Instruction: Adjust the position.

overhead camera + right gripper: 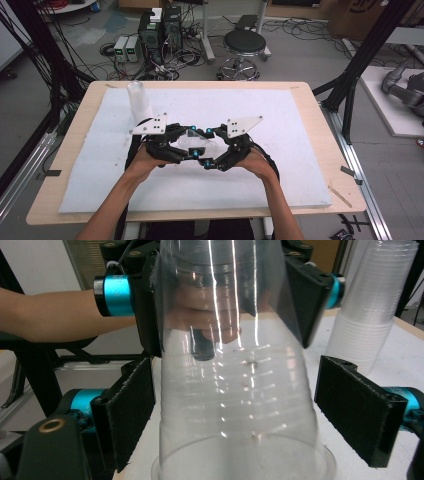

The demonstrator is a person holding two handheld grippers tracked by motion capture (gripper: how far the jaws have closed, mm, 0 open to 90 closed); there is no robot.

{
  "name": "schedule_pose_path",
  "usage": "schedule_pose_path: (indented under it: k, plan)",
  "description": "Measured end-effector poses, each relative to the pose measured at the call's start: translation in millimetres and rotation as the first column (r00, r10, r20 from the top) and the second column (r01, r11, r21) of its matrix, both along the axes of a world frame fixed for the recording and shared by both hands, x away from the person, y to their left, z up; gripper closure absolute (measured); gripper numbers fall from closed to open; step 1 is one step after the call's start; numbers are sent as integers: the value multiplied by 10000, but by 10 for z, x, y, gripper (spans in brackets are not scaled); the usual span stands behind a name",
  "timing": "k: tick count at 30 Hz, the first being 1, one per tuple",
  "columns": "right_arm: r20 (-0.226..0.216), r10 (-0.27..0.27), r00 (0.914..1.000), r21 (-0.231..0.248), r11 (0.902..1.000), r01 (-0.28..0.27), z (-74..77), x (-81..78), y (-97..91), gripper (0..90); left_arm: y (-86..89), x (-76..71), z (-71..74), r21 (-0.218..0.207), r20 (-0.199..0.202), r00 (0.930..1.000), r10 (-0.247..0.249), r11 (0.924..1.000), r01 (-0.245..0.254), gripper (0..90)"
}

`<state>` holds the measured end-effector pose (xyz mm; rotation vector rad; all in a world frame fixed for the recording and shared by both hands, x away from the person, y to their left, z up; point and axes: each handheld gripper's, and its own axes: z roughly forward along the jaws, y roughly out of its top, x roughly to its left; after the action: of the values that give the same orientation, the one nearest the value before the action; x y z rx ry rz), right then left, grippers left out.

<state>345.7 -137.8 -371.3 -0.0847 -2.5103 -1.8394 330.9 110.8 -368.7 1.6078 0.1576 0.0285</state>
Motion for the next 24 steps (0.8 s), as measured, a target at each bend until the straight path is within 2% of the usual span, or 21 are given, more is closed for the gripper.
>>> schedule_pose_path:
  k: [4,5,13,14,16,17,18,22,24]
  plan:
    - [20,97,10000,-100,9999,-97,-11,-9,33,200,-1,1,-1,12,-5,10000,-28,10000,28,399]
    - [160,88,9998,-228,9997,-84,-8,-17,38,277,6,4,0,-9,23,10000,-53,10000,53,399]
    - [348,-12,9994,-285,9996,22,-7,-16,40,342,14,7,-2,77,8,10000,-41,10000,41,393]
    - [344,-8,9994,-300,9995,18,-6,-18,38,345,14,7,-2,77,8,10000,-41,10000,41,374]
    - [362,-32,9993,-313,9995,44,-6,-17,35,348,0,1,-3,60,13,9997,231,9997,-231,232]
    - [407,-76,9991,-292,9995,88,-6,-11,32,350,0,4,-4,44,-35,9996,280,9996,-279,122]
    - [374,-91,9993,-315,9994,103,-5,-11,29,350,0,4,-4,44,-35,9996,280,9996,-279,80]
    - [369,-181,9992,-316,9993,192,-5,-4,20,350,39,-16,15,31,99,9994,318,9995,-318,80]
    - [303,-199,9993,-365,9991,210,-7,-1,15,350,63,-25,19,247,124,9992,378,9990,-381,80]
